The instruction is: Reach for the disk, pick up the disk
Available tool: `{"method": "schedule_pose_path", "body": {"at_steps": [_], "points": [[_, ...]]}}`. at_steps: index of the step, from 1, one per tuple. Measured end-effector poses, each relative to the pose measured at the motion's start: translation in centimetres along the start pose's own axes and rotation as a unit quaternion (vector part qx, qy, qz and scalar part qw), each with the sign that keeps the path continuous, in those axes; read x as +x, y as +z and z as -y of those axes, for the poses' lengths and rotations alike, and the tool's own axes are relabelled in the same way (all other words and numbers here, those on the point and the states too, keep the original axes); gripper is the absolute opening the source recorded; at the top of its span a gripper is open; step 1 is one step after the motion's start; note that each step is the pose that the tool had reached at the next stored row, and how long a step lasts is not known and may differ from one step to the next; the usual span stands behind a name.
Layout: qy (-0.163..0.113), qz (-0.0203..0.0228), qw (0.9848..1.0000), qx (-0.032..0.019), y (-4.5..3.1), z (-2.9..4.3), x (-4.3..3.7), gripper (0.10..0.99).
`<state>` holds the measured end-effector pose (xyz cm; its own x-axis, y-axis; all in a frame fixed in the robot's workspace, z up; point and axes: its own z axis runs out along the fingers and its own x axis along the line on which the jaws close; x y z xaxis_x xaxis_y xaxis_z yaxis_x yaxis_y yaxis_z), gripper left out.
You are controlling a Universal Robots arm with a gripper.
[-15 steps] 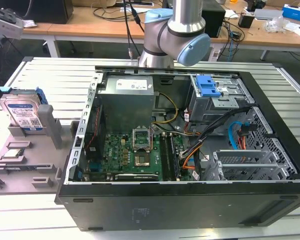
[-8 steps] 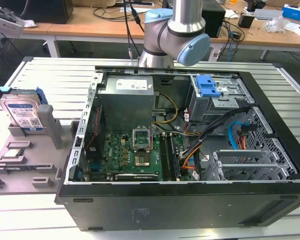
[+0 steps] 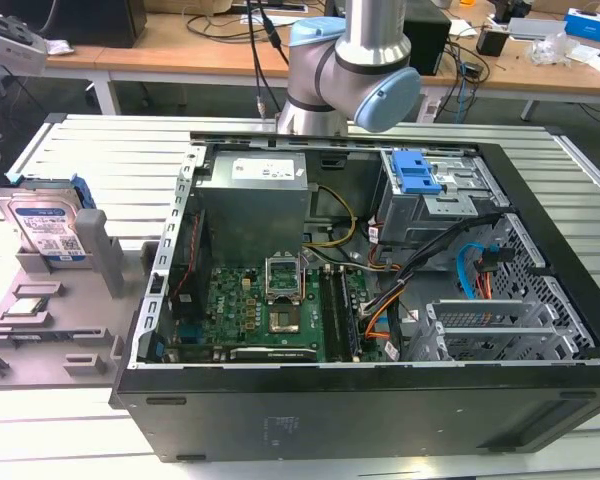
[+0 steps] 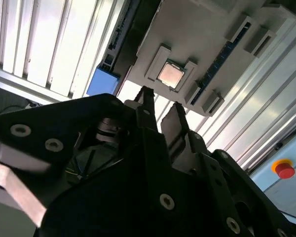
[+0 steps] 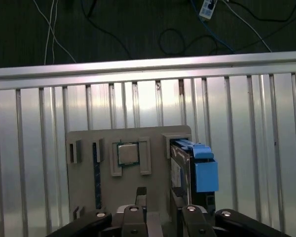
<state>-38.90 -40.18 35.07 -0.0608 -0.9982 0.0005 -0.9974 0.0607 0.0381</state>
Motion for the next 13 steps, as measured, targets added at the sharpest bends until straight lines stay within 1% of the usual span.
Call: {"method": "schedule_pose_path", "body": {"at_steps": [4,7,8,11,13], "points": [[0.000,0.0000,1.0000,0.0000,0.00,0.00,0.00,0.545],[-0.001,0.0000,1.0000,0.0000,0.00,0.00,0.00,0.545],[-0.001,0.0000,1.0000,0.0000,0.00,-0.01,-0.12,0.545],[-0.001,-0.0013,1.0000,0.0000,0.00,-0.06,-0.96,0.545],[-0.001,-0.0031,1.0000,0.0002,0.00,-0.11,-1.85,0.545]]}}
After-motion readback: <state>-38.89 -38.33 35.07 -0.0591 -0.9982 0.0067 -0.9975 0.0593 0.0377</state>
